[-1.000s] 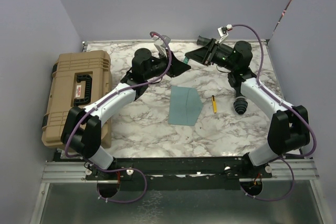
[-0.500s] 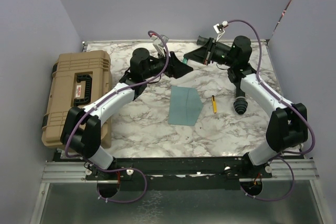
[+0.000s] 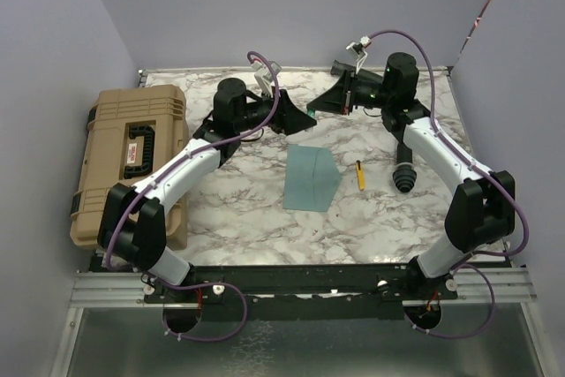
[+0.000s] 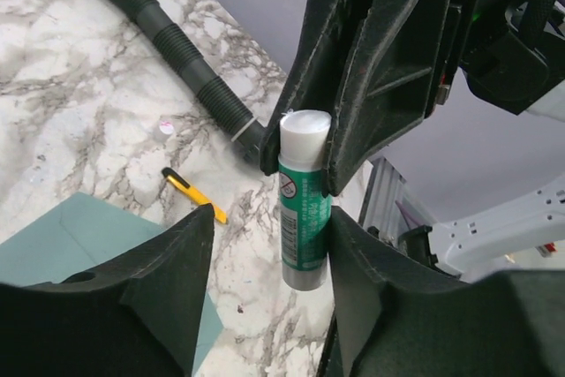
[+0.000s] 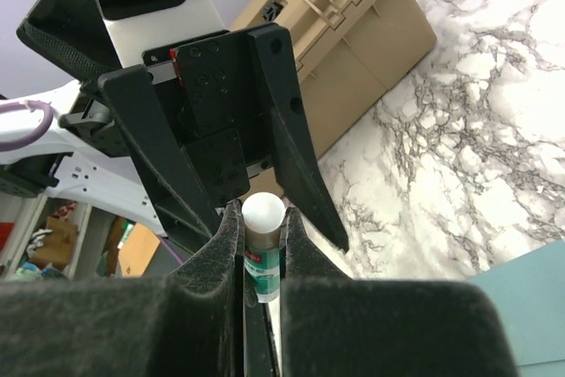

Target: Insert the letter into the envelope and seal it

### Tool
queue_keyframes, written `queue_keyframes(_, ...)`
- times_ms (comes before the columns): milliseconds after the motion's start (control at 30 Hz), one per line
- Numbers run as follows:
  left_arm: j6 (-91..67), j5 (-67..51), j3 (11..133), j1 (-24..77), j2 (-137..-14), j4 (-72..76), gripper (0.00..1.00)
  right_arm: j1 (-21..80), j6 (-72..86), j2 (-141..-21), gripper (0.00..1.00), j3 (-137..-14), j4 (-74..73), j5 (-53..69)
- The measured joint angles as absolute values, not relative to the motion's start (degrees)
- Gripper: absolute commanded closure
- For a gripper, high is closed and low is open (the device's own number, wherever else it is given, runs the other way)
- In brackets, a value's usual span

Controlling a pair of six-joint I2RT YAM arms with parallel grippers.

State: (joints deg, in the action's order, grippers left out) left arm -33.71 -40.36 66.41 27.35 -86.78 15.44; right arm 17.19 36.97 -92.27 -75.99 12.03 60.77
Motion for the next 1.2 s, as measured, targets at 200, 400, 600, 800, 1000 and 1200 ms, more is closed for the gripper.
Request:
queue_keyframes(200, -39.0, -43.3, 66.6, 27.4, -88.4, 19.3, 0.86, 17.1, 38.5, -92.6, 1.0, -75.7, 13.3, 61.4)
queue_keyframes(400, -43.6, -44.6, 66.7, 27.3, -89.2, 22.3, 1.0, 16.8, 41.2, -92.7, 0.88, -74.6, 17.1, 61.0)
queue_keyframes(600, -46.0, -43.7, 65.8, 27.3, -89.5, 24.0, 1.0, 17.0, 44.2, -91.3, 0.26, -71.9, 18.9, 58.0)
queue_keyframes(800, -47.5, -36.4, 63.5, 27.3, -89.0, 25.0, 1.0, 17.4, 40.9, -84.6, 0.25, -67.9, 17.5, 50.1)
queue_keyframes(1000, -51.0, -28.5, 62.5, 27.3, -87.4, 26.8, 1.0, 18.7, 33.0, -82.2, 0.31, -67.0, 12.9, 44.4)
queue_keyframes(1200, -54.1, -25.1, 62.5, 27.3, -86.2, 29.1, 1.0, 24.1, 24.8, -83.2, 0.44, -68.9, 4.9, 37.6)
